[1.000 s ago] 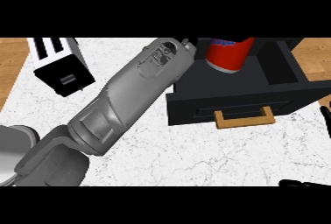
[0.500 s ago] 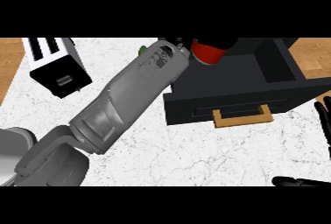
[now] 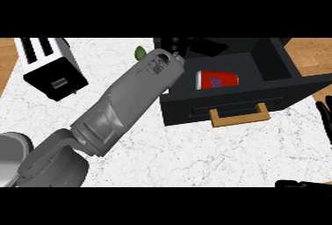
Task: Pick up the can, place it into the drawer and close the drawer
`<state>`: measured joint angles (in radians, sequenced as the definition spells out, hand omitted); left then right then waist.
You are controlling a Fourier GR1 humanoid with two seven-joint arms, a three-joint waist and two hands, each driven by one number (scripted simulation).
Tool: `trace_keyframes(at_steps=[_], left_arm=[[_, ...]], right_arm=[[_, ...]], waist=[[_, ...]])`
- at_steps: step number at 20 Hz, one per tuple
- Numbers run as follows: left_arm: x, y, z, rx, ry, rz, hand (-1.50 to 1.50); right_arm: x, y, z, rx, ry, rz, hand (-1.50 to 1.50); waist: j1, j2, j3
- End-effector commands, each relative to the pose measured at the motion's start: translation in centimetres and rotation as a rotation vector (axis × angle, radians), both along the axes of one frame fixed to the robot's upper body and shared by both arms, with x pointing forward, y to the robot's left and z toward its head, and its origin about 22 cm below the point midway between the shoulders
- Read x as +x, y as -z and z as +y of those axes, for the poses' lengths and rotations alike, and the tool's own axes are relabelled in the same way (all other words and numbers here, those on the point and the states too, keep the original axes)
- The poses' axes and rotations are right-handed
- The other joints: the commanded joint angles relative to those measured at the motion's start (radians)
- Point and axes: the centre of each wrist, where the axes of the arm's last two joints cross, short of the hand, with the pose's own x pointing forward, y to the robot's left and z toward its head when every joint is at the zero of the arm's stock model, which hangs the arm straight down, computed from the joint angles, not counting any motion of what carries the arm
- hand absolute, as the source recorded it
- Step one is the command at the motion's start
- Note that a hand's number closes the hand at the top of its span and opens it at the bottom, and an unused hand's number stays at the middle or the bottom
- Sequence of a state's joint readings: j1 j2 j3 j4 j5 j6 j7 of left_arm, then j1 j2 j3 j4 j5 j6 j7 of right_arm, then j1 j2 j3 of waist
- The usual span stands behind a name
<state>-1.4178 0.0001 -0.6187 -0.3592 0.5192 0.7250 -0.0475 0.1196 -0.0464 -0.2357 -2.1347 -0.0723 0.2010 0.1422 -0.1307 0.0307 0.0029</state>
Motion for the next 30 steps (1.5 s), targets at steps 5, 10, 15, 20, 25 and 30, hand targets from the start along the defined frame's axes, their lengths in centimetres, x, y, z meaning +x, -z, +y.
trace_keyframes(at_steps=[5,10,15,20,25,30], left_arm=[[-0.1,-0.3,-0.3,-0.034,-0.051,-0.019,-1.5],[0.1,0.5,0.3,-0.073,-0.051,-0.001,-1.5],[-0.2,0.2,-0.1,-0.114,-0.042,0.013,-1.5],[-0.5,-1.2,-0.8,-0.186,-0.033,0.0,-1.5],[-0.7,-1.3,-1.0,-0.204,-0.037,-0.048,-1.5],[-0.7,-2.8,-1.7,-0.192,-0.025,-0.046,-1.5]], right_arm=[[0.0,-0.8,-0.1,0.001,-0.009,-0.007,-1.5],[-0.2,-2.0,-0.8,-0.161,0.045,-0.09,-1.5],[0.1,-2.7,0.8,-0.327,0.023,-0.149,-1.5],[0.5,-3.4,2.4,-0.422,0.013,-0.199,-1.5],[0.4,-3.5,2.0,-0.642,0.047,-0.184,-1.5],[3.4,-3.9,3.2,-0.848,0.088,-0.191,-1.5]], waist=[[0.004,-0.001,-0.001],[0.01,0.002,-0.001],[0.02,0.001,-0.002],[0.033,-0.002,-0.002],[0.062,-0.012,-0.002],[0.091,-0.013,-0.003]])
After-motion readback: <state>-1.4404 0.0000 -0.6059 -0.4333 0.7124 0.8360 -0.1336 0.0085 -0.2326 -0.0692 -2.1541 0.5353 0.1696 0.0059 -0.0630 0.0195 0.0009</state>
